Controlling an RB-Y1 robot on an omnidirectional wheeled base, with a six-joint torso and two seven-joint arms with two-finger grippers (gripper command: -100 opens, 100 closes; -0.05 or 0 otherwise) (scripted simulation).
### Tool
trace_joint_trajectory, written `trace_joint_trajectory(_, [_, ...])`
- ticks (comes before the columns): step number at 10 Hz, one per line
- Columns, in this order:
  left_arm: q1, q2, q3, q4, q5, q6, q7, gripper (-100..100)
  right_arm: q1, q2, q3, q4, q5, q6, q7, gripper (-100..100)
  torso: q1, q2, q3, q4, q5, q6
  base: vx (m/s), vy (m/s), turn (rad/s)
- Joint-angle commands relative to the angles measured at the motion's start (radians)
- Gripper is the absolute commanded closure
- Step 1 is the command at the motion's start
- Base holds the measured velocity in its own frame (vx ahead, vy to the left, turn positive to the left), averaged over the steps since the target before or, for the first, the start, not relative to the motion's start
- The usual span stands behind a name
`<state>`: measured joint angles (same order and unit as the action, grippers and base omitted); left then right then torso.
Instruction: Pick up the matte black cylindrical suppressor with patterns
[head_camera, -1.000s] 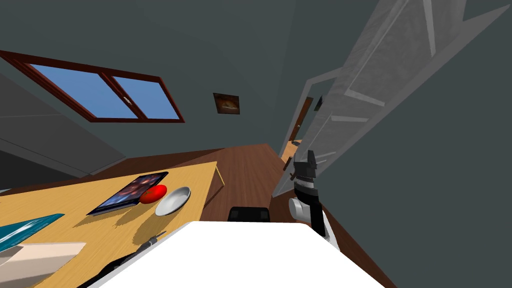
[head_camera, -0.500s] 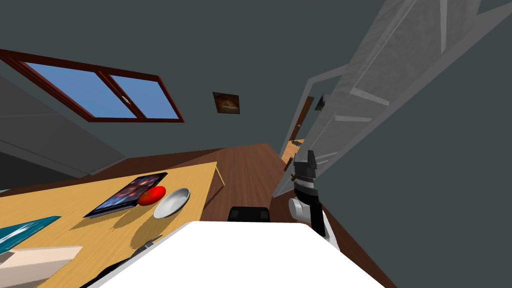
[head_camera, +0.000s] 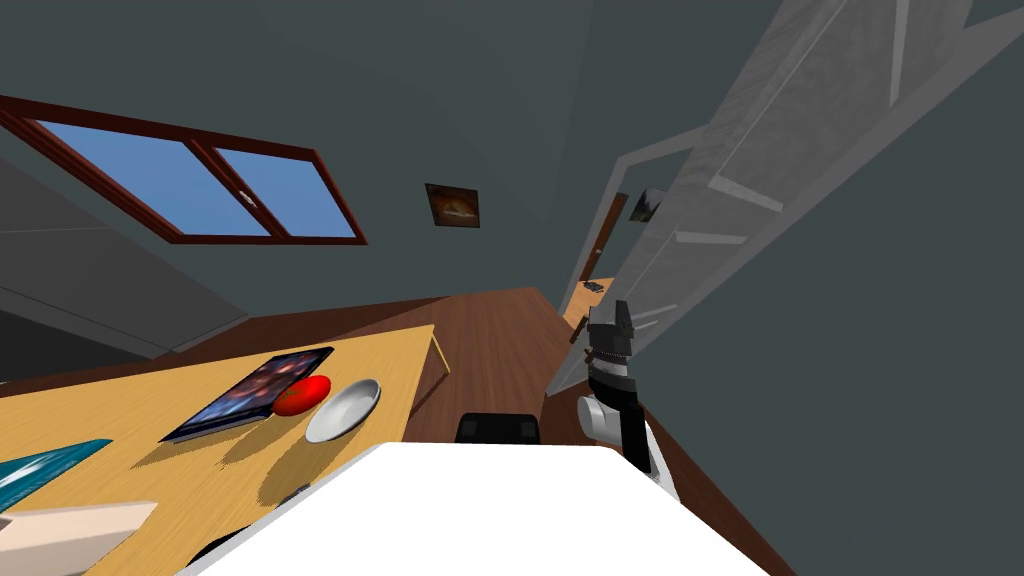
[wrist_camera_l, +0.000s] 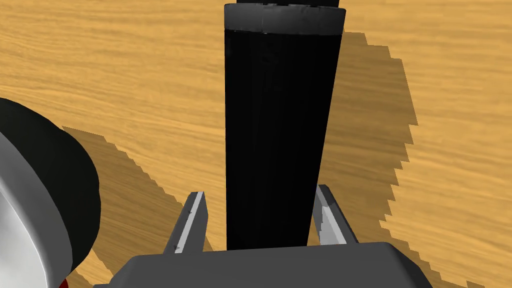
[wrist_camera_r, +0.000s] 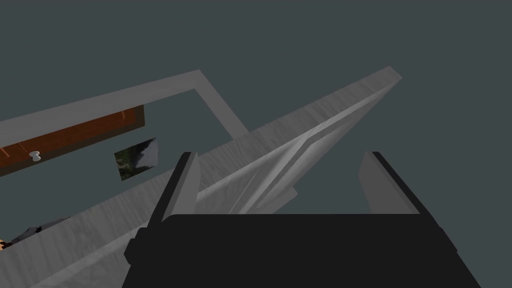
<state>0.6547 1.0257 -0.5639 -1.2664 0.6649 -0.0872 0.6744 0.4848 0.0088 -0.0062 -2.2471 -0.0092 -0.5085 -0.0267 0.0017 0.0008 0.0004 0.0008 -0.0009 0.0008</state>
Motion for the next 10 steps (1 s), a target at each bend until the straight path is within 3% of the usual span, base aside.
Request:
trace_joint_trajectory(1, [0.000, 0.000, 0.000, 0.000, 0.000, 0.000, 0.000, 100, 0.000, 0.000, 0.000, 0.000, 0.000, 0.000, 0.000, 0, 0.000, 0.000, 0.000, 0.000, 0.000, 0.000, 0.000, 0.000, 0.000])
trace_joint_trajectory(4, [-0.001, 0.001, 0.001, 0.000, 0.000, 0.000, -0.001, 100, 0.000, 0.000, 0.000, 0.000, 0.000, 0.000, 0.000, 0, -0.001, 0.001, 0.000, 0.000, 0.000, -0.001, 0.000, 0.000, 0.000])
trace_joint_trajectory(5, [-0.001, 0.001, 0.001, 0.000, 0.000, 0.000, 0.000, 0, 0.000, 0.000, 0.000, 0.000, 0.000, 0.000, 0.000, 0, -0.001, 0.001, 0.000, 0.000, 0.000, -0.001, 0.000, 0.000, 0.000])
trace_joint_trajectory(6, [0.015, 0.036, 0.002, -0.025, 0.012, -0.008, 0.011, 100, 0.000, 0.000, 0.000, 0.000, 0.000, 0.000, 0.000, 0, -0.001, 0.001, 0.000, 0.000, 0.000, -0.001, -0.019, -0.038, 0.031])
trace_joint_trajectory(8, [0.029, 0.073, 0.001, -0.049, 0.025, -0.014, 0.023, 100, 0.000, 0.000, 0.000, 0.000, 0.000, 0.000, 0.000, 0, -0.005, 0.003, 0.001, 0.000, -0.002, -0.002, -0.028, -0.049, 0.022])
trace_joint_trajectory(9, [0.024, 0.058, 0.003, -0.042, 0.020, -0.008, 0.016, 100, 0.000, 0.000, 0.000, 0.000, 0.000, 0.000, 0.000, 0, -0.006, 0.003, 0.001, 0.000, -0.002, -0.001, -0.009, -0.019, 0.006])
trace_joint_trajectory(10, [0.025, 0.059, 0.003, -0.043, 0.020, -0.008, 0.017, 0, 0.000, 0.000, 0.000, 0.000, 0.000, 0.000, 0.000, 0, -0.004, 0.002, 0.001, 0.000, -0.002, -0.001, 0.000, 0.000, 0.000])
